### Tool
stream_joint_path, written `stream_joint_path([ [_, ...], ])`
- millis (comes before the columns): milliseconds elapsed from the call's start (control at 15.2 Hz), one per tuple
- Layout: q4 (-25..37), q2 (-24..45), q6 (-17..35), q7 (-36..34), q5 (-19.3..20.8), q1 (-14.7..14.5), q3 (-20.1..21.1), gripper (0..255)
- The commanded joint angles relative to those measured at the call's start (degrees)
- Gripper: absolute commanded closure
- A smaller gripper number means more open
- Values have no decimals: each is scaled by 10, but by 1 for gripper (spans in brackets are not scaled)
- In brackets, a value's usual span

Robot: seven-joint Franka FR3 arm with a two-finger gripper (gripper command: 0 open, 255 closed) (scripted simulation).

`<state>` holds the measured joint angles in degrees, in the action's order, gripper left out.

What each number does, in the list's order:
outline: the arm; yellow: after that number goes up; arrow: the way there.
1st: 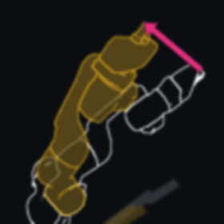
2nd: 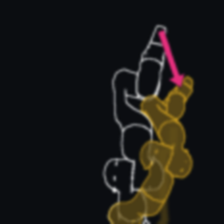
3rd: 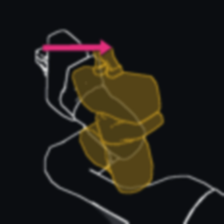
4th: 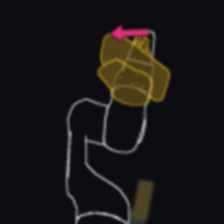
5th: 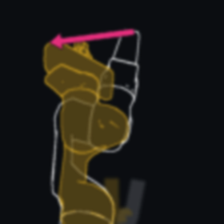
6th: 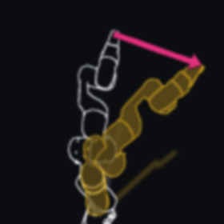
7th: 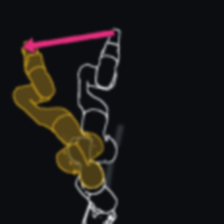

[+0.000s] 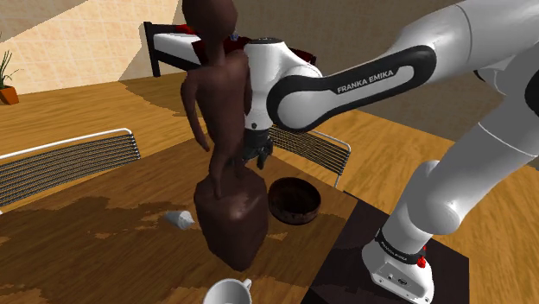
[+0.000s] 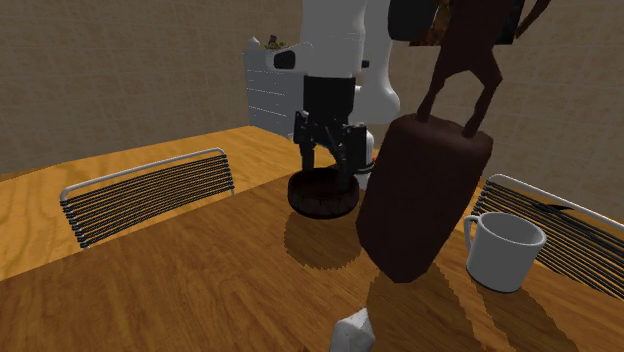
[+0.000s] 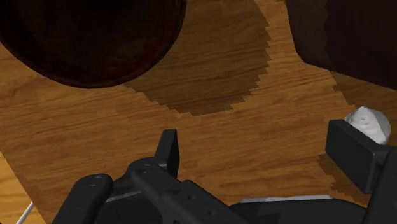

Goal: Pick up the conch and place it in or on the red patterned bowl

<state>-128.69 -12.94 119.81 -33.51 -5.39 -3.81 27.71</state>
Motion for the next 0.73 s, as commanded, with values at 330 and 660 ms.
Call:
stream_joint_path([
  [330,101,169,46,-130,123,-13,53,0],
  [660,202,295,44,-216,223,-61,49,0],
])
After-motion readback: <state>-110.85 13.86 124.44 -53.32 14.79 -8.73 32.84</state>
